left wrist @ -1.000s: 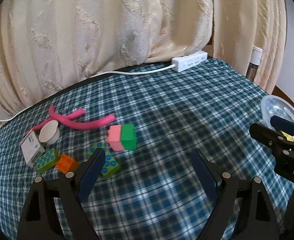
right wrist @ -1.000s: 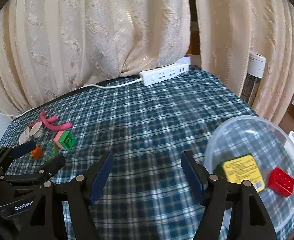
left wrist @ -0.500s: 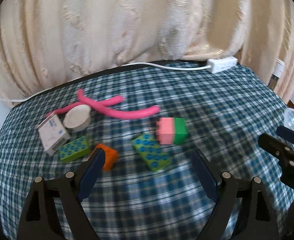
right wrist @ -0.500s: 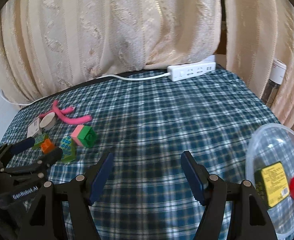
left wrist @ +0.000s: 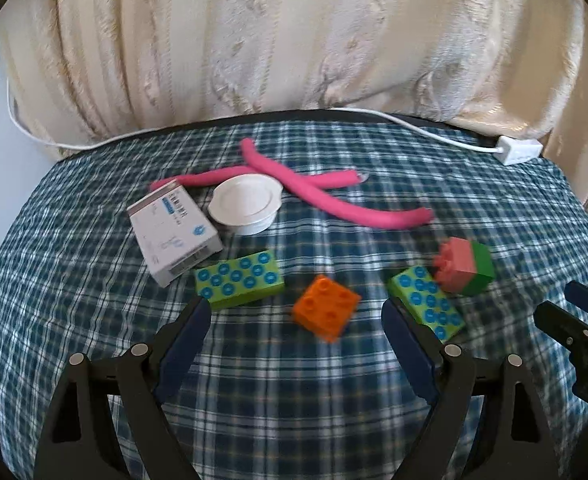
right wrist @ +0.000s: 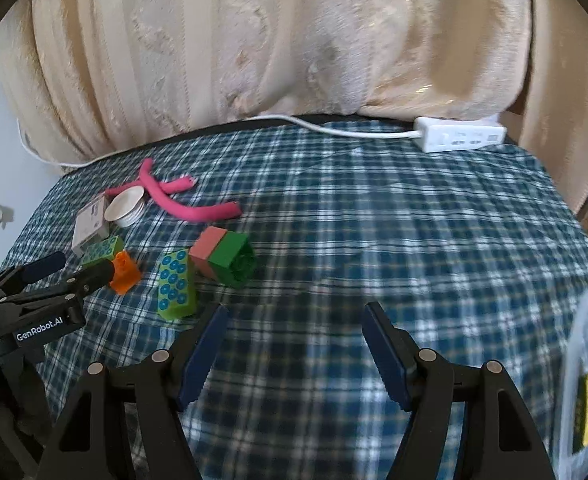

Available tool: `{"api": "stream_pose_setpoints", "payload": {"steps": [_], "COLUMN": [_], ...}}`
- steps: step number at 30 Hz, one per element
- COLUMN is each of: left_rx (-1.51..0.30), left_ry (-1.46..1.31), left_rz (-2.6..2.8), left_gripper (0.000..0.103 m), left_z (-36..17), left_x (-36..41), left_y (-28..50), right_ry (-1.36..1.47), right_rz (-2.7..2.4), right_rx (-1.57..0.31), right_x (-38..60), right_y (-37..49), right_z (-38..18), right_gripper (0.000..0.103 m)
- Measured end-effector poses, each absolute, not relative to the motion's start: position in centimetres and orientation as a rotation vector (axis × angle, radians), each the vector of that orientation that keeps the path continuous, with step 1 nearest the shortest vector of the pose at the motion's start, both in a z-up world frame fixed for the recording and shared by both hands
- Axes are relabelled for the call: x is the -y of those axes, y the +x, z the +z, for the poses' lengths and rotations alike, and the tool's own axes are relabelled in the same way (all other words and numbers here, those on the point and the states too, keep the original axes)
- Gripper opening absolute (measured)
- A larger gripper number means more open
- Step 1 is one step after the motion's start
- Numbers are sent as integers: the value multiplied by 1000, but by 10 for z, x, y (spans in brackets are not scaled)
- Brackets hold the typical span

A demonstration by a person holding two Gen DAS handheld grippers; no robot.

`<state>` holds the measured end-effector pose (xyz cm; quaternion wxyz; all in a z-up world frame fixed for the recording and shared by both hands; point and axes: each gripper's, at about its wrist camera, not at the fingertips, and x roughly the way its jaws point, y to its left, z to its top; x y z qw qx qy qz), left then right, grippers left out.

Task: Organize objects
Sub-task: 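Grasp the pink-green cube with the right tool while the left tool grasps the orange brick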

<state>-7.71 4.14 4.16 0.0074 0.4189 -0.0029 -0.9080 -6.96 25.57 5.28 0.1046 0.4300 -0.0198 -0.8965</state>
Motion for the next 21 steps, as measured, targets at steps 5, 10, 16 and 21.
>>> {"api": "stream_pose_setpoints", "payload": {"steps": [5, 10, 16, 21], "left_rx": [-18, -6, -8, -5], "left_ry": [1351, 1373, 1381, 1394], "left_rz": [-2832, -2834, -2835, -2831], "left_gripper": [88, 88, 88, 87], "left_z": [30, 21, 17, 15], "left_x": [-36, -38, -36, -37], "left_y": [-85, -90, -93, -95], "right_ry": [1284, 1296, 1314, 1312], "right_rz": [-2592, -2544, -2504, -2485], "right_rx": [69, 62, 97, 85], "right_x": [-241, -228, -220, -212], "right_y": [-86, -105, -120, -129], "right_z": [49, 42, 34, 29], "right_gripper": [74, 73, 74, 73]}}
